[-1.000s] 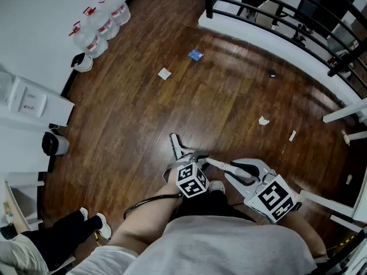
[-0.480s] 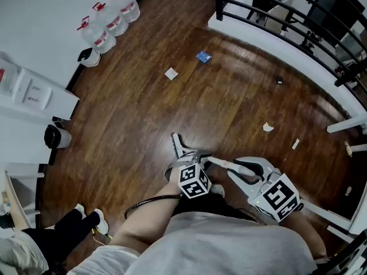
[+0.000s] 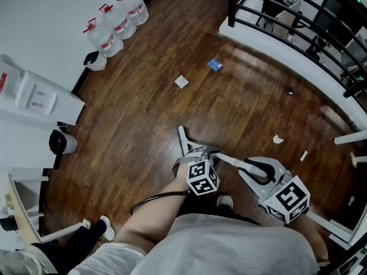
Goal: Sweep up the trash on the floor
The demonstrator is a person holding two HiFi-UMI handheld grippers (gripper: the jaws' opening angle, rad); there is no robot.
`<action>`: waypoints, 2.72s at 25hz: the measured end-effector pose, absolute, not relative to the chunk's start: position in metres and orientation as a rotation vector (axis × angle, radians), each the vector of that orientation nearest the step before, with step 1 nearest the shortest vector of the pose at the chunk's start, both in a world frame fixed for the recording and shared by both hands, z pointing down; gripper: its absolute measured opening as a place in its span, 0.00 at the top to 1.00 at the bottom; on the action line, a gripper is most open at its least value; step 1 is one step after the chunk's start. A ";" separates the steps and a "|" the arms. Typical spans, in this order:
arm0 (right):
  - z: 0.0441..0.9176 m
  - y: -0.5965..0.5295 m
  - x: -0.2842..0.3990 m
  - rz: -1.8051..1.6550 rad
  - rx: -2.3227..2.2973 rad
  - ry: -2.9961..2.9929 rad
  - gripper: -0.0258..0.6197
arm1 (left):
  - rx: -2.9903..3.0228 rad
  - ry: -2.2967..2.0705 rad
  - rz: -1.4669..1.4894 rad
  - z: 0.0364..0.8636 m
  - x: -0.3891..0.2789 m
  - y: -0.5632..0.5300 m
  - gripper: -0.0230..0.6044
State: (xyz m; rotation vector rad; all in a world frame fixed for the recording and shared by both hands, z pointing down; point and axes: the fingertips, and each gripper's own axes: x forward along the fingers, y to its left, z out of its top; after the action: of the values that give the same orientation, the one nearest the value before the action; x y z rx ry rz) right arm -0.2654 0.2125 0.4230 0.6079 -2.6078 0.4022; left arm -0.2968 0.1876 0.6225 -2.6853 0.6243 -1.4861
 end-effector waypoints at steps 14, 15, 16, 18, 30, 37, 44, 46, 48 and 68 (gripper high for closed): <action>0.425 0.002 -0.375 0.592 0.845 -2.603 0.79 | -2.598 0.327 -1.532 0.624 -0.411 -0.025 0.83; 0.427 -0.013 -0.379 0.599 0.861 -2.604 0.79 | -2.587 0.311 -1.535 0.626 -0.417 -0.041 0.83; 0.429 -0.027 -0.383 0.609 0.874 -2.603 0.79 | -2.577 0.297 -1.539 0.627 -0.422 -0.057 0.83; 0.435 -0.054 -0.391 0.638 0.896 -2.602 0.79 | -2.552 0.270 -1.552 0.629 -0.432 -0.086 0.83; 0.479 -0.128 -0.391 0.802 1.044 -2.547 0.79 | -2.469 0.121 -1.621 0.668 -0.441 -0.164 0.83; 0.487 -0.133 -0.370 0.840 1.105 -2.512 0.79 | -2.487 0.104 -1.604 0.677 -0.419 -0.166 0.83; 0.487 -0.128 -0.347 0.827 1.129 -2.492 0.79 | -2.487 0.077 -1.586 0.678 -0.393 -0.163 0.83; 0.485 -0.125 -0.337 0.834 1.145 -2.482 0.79 | -2.497 0.066 -1.576 0.676 -0.383 -0.159 0.83; 0.484 -0.120 -0.324 0.851 1.163 -2.471 0.79 | -2.495 0.059 -1.559 0.674 -0.369 -0.155 0.83; 0.420 0.006 -0.096 0.885 1.475 -2.311 0.79 | -2.591 -0.223 -1.266 0.622 -0.112 -0.015 0.83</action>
State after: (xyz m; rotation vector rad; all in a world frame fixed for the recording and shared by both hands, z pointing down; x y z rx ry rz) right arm -0.0956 0.0058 0.4200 1.4749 -2.3106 0.8849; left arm -0.1122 -0.0150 0.6215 -2.5906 -0.2233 -1.2657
